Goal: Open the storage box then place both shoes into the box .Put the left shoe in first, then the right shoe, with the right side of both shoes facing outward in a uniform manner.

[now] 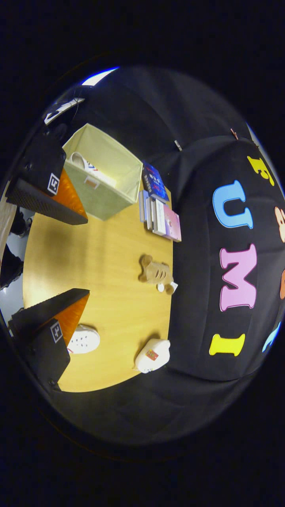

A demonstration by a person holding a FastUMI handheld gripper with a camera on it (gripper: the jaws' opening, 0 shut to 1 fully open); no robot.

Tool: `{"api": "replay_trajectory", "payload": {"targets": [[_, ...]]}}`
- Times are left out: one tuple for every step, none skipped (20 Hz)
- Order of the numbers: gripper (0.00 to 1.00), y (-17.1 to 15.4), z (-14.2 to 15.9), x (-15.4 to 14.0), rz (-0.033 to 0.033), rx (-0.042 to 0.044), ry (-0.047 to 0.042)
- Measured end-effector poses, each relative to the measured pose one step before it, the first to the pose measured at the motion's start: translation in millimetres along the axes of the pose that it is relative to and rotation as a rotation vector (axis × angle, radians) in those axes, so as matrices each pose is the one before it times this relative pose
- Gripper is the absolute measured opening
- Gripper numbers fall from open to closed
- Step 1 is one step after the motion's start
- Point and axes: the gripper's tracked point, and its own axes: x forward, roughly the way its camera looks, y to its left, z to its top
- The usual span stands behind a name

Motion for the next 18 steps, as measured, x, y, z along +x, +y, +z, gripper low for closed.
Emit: {"api": "replay_trajectory", "payload": {"targets": [[0.99,-21.12,-4.83,-0.38,-0.02296,-0.00959,0.00557],[0.99,-19.49,-6.19,0.67,-0.01747,-0.00489,0.00854],[0.99,-18.52,-5.84,1.57,-0.01538,0.00142,0.01086],[0.99,-17.96,-5.97,2.73,-0.0157,0.00787,0.01052],[0.99,-17.88,-5.65,2.69,-0.0146,0.00741,0.01095],[0.99,-16.88,-5.81,3.34,-0.01681,0.00408,0.01353],[0.99,-17.6,-5.91,3.35,-0.01873,0.00076,0.01119],[0.99,-15.64,-4.58,5.79,-0.01761,-0.00416,0.00823],[0.99,-14.53,-5.45,4.88,-0.01536,-0.00561,0.0092],[0.99,-13.1,-5.86,4.87,-0.01467,-0.00692,0.01137],[0.99,-12.31,-6.51,6.52,-0.01388,-0.0085,0.01222],[0.99,-10.82,-6.61,5.93,-0.01144,-0.00872,0.01775],[0.99,-7.03,-8.67,5.59,-0.00353,-0.00755,0.01903],[0.98,-4.68,-8.55,6.93,0.00573,-0.00901,0.02626],[0.98,-3.57,-10.08,7.71,0.00624,-0.008,0.02924],[0.98,-3.6,-8.33,7.75,0.0018,-0.00865,0.02186],[0.98,-3.37,-7.81,8.23,-0.00172,-0.01006,0.02347],[0.98,-3.89,-8.49,7.95,-0.00531,-0.01283,0.02648]]}}
